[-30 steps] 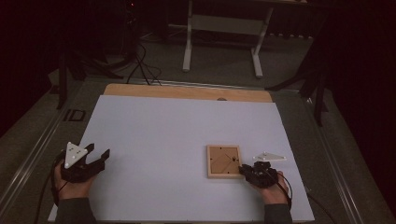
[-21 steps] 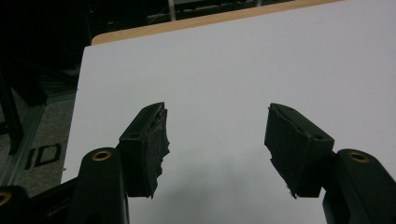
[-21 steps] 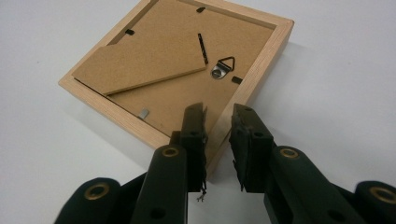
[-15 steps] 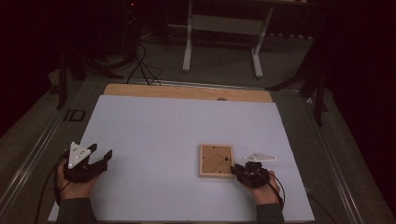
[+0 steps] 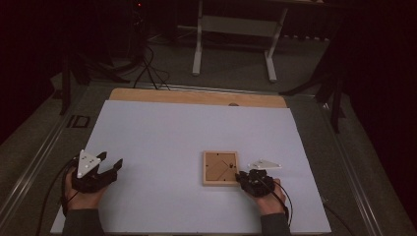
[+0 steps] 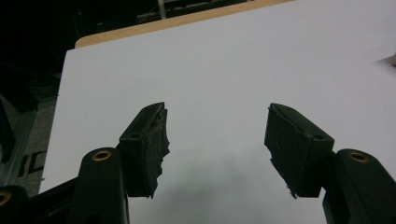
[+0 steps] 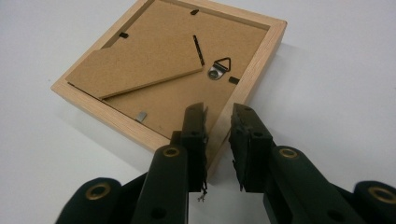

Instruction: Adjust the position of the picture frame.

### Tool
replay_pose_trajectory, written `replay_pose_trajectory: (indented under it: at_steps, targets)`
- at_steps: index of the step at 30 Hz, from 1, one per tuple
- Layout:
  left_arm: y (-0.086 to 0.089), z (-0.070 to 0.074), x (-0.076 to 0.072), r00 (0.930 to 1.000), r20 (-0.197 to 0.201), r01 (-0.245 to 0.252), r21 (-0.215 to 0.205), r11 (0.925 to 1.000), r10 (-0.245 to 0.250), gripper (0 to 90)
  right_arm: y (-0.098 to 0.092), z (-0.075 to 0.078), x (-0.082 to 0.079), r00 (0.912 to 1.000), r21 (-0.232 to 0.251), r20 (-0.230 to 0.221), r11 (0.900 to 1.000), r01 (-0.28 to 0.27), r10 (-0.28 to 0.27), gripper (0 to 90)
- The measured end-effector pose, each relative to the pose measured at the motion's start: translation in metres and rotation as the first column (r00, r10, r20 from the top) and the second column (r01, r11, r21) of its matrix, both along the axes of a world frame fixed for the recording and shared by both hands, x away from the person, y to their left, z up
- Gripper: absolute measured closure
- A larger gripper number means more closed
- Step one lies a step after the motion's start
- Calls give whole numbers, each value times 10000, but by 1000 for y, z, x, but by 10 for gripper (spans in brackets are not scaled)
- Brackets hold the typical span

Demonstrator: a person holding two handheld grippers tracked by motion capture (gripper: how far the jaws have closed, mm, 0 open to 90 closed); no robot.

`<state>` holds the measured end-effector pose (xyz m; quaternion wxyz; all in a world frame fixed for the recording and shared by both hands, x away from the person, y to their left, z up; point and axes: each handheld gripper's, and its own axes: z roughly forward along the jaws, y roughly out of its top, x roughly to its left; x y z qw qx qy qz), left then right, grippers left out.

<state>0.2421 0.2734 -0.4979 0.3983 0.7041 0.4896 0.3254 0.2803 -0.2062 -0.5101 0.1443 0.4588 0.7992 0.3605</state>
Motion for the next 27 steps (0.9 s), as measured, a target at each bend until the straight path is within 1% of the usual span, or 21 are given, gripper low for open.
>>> replay_pose_trajectory:
  at_steps: [8, 11, 14, 18, 21, 25, 27]
  targets:
    - [-7, 0, 0, 9997, -21, 263, -110, 9996, -263, 389, 11, -1, 1, 10000, 33, 64, 10000, 10, -10, 756]
    - [-10, 0, 0, 9992, -31, 402, -220, 9989, -403, 390, 14, -1, 2, 10000, 49, 76, 10000, -2, 2, 756]
    - [-15, 0, 1, 9982, -65, 600, -220, 9980, -602, 394, 15, -1, 2, 10000, 70, 73, 10000, 1, -1, 756]
    - [-22, 0, 1, 9961, -99, 878, -159, 9960, -879, 403, 18, -1, 2, 10000, 87, 83, 10000, -25, 24, 756]
    - [-26, 1, 1, 9937, -116, 1113, -337, 9932, -1118, 417, 20, -2, 3, 10000, 97, 88, 9999, -38, 37, 755]
    - [-31, 1, 1, 9910, -188, 1317, -362, 9906, -1324, 428, 22, -2, 4, 9999, 85, 94, 9999, -117, 116, 755]
    - [-33, 1, 1, 9895, -213, 1416, -447, 9889, -1426, 437, 23, -2, 4, 9999, 89, 92, 9999, -114, 113, 755]
